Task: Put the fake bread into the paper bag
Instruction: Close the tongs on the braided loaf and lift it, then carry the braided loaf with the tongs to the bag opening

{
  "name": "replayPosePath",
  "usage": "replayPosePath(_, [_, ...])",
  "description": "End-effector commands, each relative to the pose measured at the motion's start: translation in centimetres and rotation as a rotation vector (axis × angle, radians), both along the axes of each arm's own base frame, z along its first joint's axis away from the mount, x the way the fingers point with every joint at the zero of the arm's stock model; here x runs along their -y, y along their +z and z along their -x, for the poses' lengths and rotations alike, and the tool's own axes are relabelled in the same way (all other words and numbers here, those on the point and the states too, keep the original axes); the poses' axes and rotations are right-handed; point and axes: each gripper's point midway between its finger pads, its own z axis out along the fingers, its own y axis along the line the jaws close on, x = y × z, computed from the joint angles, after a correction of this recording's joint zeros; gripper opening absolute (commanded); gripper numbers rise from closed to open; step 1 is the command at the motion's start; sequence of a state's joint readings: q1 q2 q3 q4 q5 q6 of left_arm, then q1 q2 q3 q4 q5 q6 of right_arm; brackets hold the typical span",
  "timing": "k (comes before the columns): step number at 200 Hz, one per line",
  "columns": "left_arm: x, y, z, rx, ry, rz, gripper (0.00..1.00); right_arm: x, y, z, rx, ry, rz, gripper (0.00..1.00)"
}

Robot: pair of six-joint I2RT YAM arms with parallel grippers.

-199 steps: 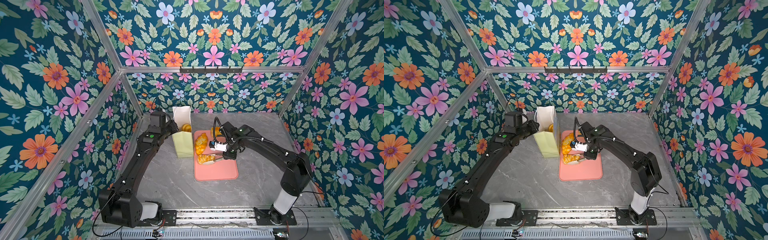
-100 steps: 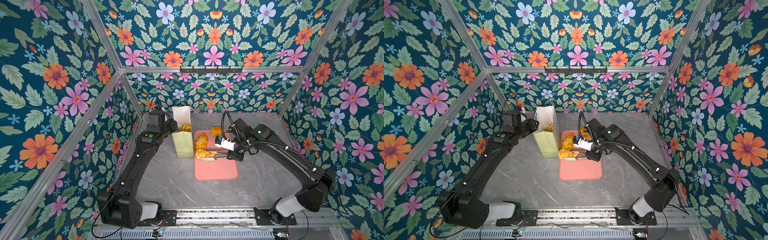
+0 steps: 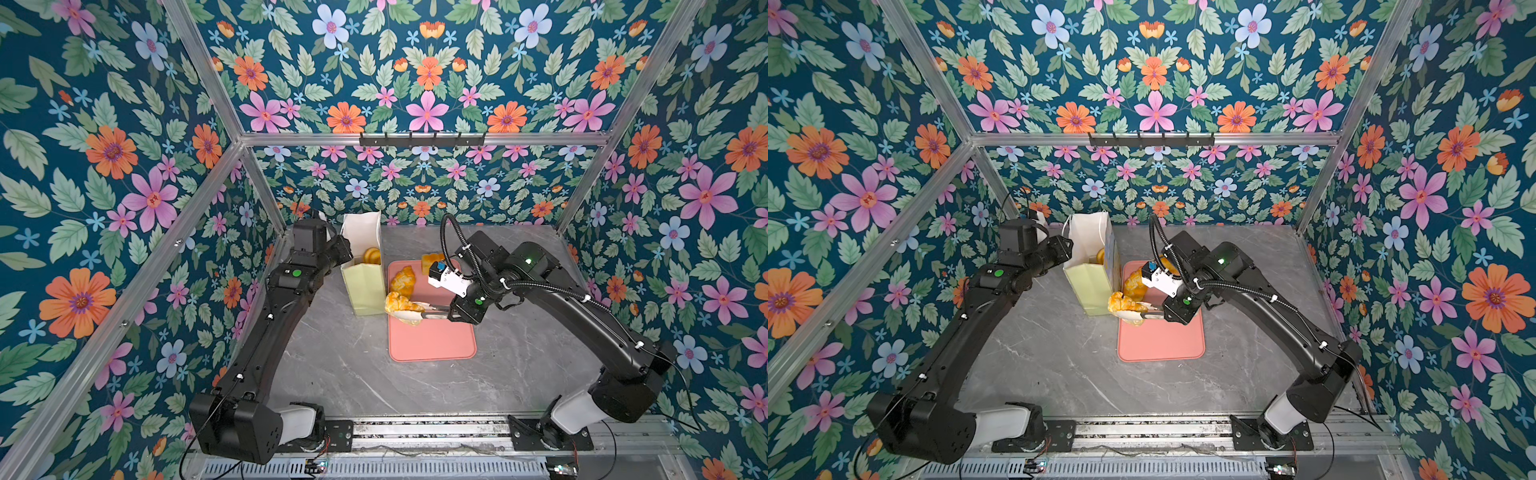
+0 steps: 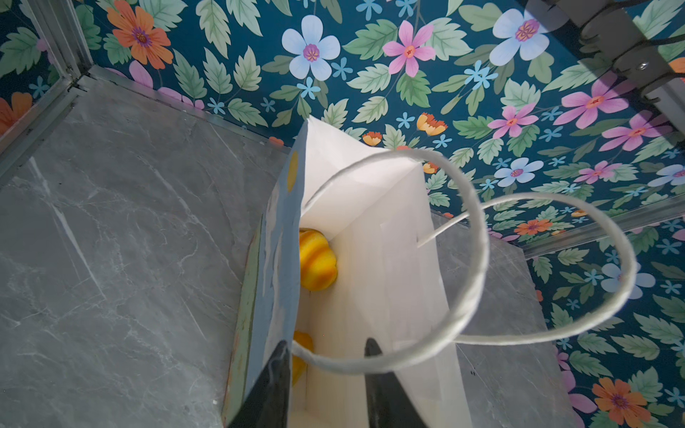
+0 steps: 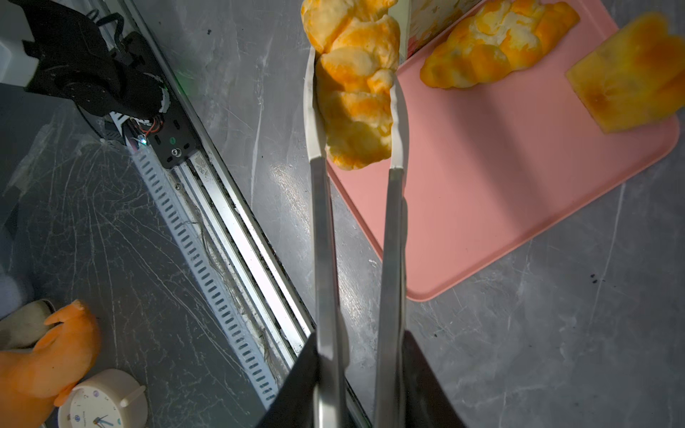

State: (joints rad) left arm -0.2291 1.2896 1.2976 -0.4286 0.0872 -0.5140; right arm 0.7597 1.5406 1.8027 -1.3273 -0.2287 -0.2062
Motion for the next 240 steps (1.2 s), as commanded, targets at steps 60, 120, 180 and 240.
replayPosePath(60, [-0.7, -0.7, 0.2, -0.014, 0.014, -0.055, 0.35, -0.2, 7.3, 0.9, 0.048, -0.166, -0.237, 0.29])
replayPosePath(120, [-0.7, -0.9, 0.3, -0.018, 0.010, -0.055, 0.34, -2.6, 10.8, 0.0, 0.068, -0.216, -0.349, 0.25])
replayPosePath(180, [-0.3, -1.3, 0.2, -0.024, -0.001, -0.032, 0.33, -5.5, 13.4, -3.8, 0.046, -0.418, -0.472, 0.20])
replayPosePath(240, [-0.4, -1.7, 0.1, -0.033, 0.009, -0.029, 0.32, -9.2, 13.7, -4.2, 0.022, -0.383, -0.481, 0.20])
